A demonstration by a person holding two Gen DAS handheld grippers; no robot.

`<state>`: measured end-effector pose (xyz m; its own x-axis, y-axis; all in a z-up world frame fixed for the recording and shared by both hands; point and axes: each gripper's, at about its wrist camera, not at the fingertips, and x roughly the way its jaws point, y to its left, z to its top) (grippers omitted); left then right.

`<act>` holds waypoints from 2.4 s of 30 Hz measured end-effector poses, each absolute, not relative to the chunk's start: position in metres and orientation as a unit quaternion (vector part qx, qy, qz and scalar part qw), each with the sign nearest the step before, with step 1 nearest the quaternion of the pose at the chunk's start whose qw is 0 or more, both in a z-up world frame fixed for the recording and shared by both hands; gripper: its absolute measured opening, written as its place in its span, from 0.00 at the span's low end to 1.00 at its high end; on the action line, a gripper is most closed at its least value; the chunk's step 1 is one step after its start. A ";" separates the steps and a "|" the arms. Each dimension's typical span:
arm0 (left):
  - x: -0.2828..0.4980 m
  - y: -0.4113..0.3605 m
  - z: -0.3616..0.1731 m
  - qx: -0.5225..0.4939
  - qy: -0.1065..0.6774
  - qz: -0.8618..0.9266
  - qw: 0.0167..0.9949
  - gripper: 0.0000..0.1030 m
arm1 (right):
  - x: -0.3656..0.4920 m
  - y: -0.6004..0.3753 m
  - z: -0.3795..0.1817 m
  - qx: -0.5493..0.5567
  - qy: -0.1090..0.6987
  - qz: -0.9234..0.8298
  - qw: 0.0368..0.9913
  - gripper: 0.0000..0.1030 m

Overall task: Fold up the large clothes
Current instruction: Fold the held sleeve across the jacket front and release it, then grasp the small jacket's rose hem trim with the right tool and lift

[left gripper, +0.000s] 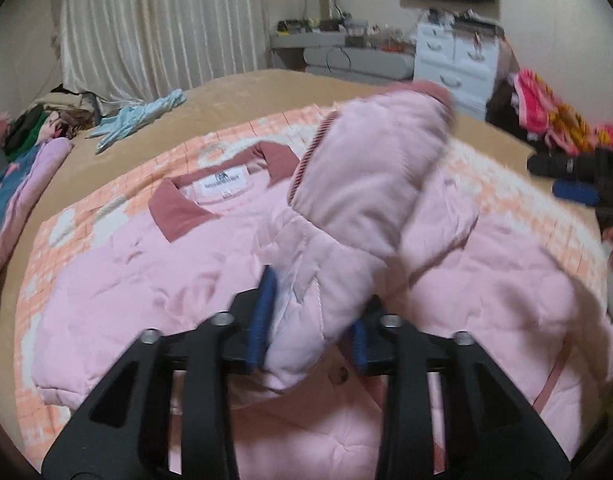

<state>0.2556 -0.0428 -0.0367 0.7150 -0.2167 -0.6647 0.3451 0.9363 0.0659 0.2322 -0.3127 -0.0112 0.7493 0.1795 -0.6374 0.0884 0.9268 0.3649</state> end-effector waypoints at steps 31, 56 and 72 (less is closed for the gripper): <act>0.273 0.129 0.017 -0.070 0.382 -0.022 0.921 0.91 | 0.252 -0.211 -0.058 0.167 0.462 0.137 0.860 0.96; 0.273 0.220 0.020 -0.164 0.360 0.049 0.917 0.91 | 0.254 -0.171 0.024 0.042 0.327 0.237 0.914 0.17; 0.296 0.163 -0.003 -0.127 0.378 -0.002 0.917 0.91 | 0.314 -0.183 0.048 -0.046 0.317 0.221 0.921 0.17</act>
